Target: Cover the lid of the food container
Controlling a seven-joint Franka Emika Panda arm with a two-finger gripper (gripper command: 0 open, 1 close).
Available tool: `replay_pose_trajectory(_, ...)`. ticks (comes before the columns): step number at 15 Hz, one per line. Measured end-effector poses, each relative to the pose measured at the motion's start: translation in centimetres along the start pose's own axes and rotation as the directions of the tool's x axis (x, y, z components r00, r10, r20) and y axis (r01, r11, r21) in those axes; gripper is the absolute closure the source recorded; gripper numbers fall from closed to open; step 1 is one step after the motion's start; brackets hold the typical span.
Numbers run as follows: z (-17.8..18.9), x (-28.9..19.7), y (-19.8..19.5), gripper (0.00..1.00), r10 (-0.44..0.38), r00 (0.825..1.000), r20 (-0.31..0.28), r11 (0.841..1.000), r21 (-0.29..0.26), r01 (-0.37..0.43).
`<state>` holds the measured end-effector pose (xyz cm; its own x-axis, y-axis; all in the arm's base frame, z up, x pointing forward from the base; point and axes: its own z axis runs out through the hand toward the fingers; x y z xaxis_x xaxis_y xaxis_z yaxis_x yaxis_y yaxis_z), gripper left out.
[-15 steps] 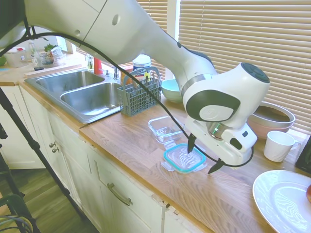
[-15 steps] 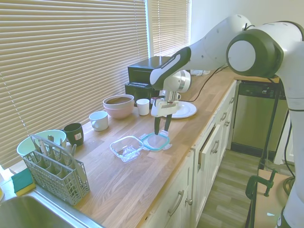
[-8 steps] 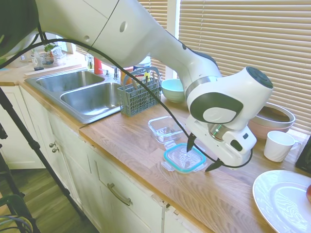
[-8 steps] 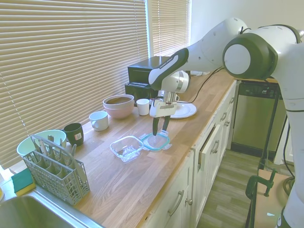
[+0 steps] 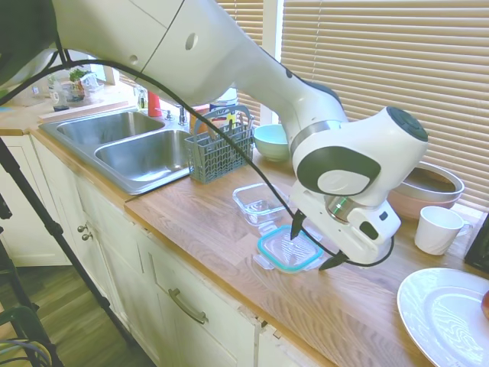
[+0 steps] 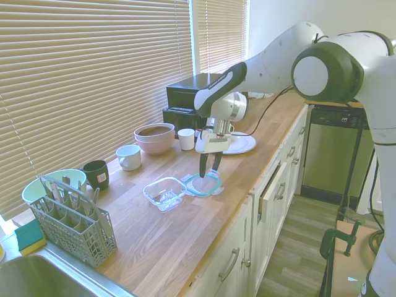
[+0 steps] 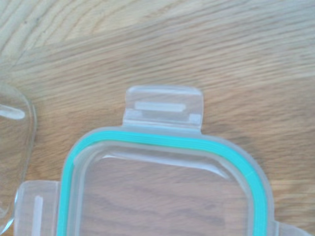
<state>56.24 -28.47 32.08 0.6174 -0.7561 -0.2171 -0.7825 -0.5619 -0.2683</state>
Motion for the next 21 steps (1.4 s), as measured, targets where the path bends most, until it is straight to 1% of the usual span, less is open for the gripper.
replay_pose_trajectory(4, 0.5, -1.3, -0.2, 0.00, -0.003, 1.000, 0.017, 1.000, 0.003, 0.003)
replay_pose_trajectory(5, 0.5, -1.3, -0.1, 1.00, 0.002, 1.000, 0.018, 1.000, 0.008, -0.003)
replay_pose_trajectory(12, 0.6, -1.1, 0.5, 1.00, 0.033, 0.999, 0.015, 0.999, 0.028, -0.034)
replay_pose_trajectory(21, 1.0, -1.0, 1.4, 1.00, 0.050, 0.998, 0.024, 0.998, 0.024, -0.051)
